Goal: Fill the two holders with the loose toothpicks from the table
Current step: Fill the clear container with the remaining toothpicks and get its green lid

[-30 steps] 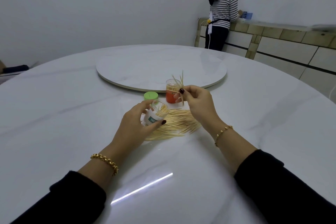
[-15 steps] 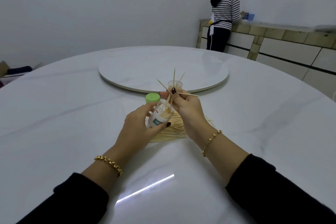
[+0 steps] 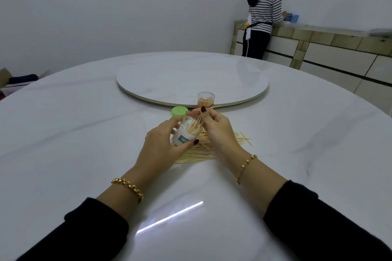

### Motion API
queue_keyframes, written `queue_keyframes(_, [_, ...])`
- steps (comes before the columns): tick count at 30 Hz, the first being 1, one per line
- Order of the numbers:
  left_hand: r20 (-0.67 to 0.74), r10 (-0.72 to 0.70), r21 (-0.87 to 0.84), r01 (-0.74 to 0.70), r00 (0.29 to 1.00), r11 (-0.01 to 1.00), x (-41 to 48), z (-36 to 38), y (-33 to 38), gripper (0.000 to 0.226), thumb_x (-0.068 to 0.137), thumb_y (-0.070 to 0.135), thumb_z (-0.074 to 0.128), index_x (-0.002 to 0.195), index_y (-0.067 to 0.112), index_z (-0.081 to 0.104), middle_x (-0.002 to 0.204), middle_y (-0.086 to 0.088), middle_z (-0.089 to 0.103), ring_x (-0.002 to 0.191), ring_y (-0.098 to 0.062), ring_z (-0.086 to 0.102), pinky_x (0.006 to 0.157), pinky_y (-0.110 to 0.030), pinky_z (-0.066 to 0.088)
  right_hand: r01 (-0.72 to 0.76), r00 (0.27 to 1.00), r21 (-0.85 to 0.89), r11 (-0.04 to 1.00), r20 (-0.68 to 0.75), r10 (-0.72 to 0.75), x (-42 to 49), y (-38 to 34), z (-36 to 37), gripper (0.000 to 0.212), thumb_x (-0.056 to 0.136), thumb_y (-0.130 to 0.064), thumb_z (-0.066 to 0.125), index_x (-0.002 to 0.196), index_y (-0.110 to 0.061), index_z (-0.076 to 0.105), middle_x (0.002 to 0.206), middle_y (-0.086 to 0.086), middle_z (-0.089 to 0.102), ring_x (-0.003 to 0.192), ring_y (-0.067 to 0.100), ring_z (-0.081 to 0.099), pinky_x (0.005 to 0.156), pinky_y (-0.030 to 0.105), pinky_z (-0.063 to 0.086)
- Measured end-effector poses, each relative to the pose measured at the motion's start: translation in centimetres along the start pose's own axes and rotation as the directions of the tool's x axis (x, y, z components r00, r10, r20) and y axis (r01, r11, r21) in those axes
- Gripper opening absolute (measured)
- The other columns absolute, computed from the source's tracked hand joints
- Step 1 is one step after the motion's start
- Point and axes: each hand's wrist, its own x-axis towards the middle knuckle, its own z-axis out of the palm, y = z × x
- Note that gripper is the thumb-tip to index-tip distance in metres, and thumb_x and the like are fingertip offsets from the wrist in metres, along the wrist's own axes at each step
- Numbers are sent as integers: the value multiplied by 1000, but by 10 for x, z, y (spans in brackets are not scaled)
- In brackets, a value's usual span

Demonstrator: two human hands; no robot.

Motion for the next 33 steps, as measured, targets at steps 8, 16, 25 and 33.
queue_keyframes(8, [13,-10,1,10,1000,1000,0,0,-1,65,70,53,71,127,24,56,107,7,64,92,-7,58,80,-30,50,66,998,-22,998,9,-66,5,2,-2,56,103,-39,28,97,-5,71,105,4,72,105,16,65,96,30,47])
queue_keyframes(16, [9,12,-5,-12,1000,1000,-1,0,1,76,65,67,58,127,23,55,108,7,64,92,-7,58,81,-28,51,213,975,-46,976,67,-210,-2,4,-3,43,103,-38,27,123,-14,57,118,3,66,97,-4,63,78,11,46])
queue_keyframes(25, [-21,-5,-75,4,1000,997,-1,-4,5,60,72,53,69,123,25,56,108,9,62,92,-5,57,75,-8,43,497,867,-371,784,195,-458,-12,12,0,35,98,-23,34,125,-15,55,110,-4,65,101,5,60,84,26,50])
queue_keyframes(33, [-48,-41,-102,36,998,994,-1,-7,4,48,78,36,75,120,24,57,108,9,63,95,-2,56,75,-4,40,501,863,-466,729,207,-461,-12,14,0,48,96,-38,30,138,-20,45,126,-10,57,118,3,51,100,25,41])
